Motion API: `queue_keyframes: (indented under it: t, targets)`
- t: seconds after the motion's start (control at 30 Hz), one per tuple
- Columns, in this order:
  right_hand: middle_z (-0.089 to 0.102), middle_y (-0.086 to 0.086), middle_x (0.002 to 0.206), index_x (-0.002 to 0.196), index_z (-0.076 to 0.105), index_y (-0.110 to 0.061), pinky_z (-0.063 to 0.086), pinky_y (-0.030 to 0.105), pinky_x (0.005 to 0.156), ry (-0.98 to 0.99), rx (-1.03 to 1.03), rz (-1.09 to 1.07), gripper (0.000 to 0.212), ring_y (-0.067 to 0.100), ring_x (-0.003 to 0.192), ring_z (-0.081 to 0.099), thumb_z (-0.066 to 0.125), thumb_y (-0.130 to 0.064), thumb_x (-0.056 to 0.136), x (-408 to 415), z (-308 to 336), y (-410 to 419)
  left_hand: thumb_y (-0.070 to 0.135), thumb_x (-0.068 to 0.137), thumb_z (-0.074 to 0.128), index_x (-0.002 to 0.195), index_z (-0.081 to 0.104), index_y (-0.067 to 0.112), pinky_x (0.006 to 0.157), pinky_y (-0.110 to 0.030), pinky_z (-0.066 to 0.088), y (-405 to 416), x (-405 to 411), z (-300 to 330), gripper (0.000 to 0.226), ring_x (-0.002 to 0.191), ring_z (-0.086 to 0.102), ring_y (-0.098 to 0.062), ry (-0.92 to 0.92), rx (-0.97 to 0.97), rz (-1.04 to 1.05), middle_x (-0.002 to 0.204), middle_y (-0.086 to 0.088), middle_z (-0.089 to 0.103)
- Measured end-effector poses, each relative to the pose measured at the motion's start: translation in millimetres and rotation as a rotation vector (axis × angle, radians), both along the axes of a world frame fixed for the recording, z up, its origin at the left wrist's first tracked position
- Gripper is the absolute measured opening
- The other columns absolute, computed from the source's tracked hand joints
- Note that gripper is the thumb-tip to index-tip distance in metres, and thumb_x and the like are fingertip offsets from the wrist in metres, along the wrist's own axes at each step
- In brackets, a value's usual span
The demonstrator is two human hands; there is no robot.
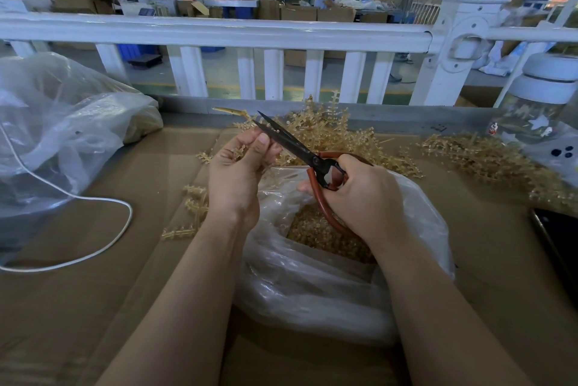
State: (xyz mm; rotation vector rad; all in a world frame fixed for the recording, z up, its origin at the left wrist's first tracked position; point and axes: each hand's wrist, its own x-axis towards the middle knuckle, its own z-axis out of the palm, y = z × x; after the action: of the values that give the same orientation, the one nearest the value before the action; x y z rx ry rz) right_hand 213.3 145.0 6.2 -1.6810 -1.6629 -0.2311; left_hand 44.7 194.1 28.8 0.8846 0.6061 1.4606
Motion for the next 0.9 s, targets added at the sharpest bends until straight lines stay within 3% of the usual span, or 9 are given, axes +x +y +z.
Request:
queue_keyframes:
  t: [0.17, 0.37, 0.67, 0.77, 0.9]
  targets:
    - [0.057, -0.010, 0.059, 0.070, 0.056, -0.018, 0.049, 0.029, 0.050, -0.028, 0.022, -0.007, 0.070, 0.009, 0.051, 0.054, 0.045, -0.087, 0.074, -0.3, -0.5, 0.3, 0.001, 0.090, 0.063, 0.103, 0.067, 0.000, 0.072, -0.018, 0.055, 0.7, 0.2, 0.0, 0.014, 0.071, 0.068, -0.008, 0.000, -0.012, 0.006, 0.086, -0.004, 0.074]
    - [0.051, -0.012, 0.055, 0.066, 0.052, -0.020, 0.040, 0.021, 0.046, -0.023, 0.012, -0.016, 0.069, 0.005, 0.049, 0.049, 0.045, -0.089, 0.072, -0.5, -0.6, 1.7, 0.001, 0.090, 0.063, 0.104, 0.066, -0.001, 0.074, -0.018, 0.055, 0.5, 0.4, -0.7, 0.015, 0.072, 0.067, -0.009, 0.019, -0.014, 0.011, 0.089, -0.007, 0.072]
    - [0.053, -0.015, 0.060, 0.073, 0.053, -0.024, 0.043, 0.021, 0.050, -0.007, -0.043, -0.012, 0.065, 0.000, 0.055, 0.050, 0.049, -0.089, 0.071, 1.0, -2.2, 0.2, 0.003, 0.090, 0.064, 0.110, 0.066, -0.003, 0.072, -0.020, 0.055, 4.1, 0.0, -4.2, 0.021, 0.074, 0.068, -0.011, 0.062, -0.047, 0.034, 0.093, -0.010, 0.072]
    - [0.054, -0.018, 0.066, 0.082, 0.054, -0.027, 0.043, 0.019, 0.053, -0.001, -0.039, 0.012, 0.062, -0.004, 0.060, 0.050, 0.047, -0.088, 0.073, -0.1, -1.4, -0.9, 0.001, 0.091, 0.062, 0.094, 0.066, 0.004, 0.070, -0.020, 0.054, 2.5, 1.5, -3.8, 0.005, 0.073, 0.067, -0.013, 0.138, -0.035, 0.034, 0.096, -0.015, 0.068]
    - [0.054, -0.016, 0.067, 0.082, 0.052, -0.026, 0.041, 0.022, 0.053, -0.010, -0.038, 0.000, 0.062, 0.002, 0.061, 0.051, 0.047, -0.087, 0.074, -1.2, -0.2, -2.0, -0.002, 0.090, 0.062, 0.070, 0.071, 0.017, 0.068, -0.019, 0.053, -0.9, 1.9, -1.3, 0.030, 0.075, 0.068, -0.014, 0.148, -0.011, 0.019, 0.090, -0.010, 0.070]
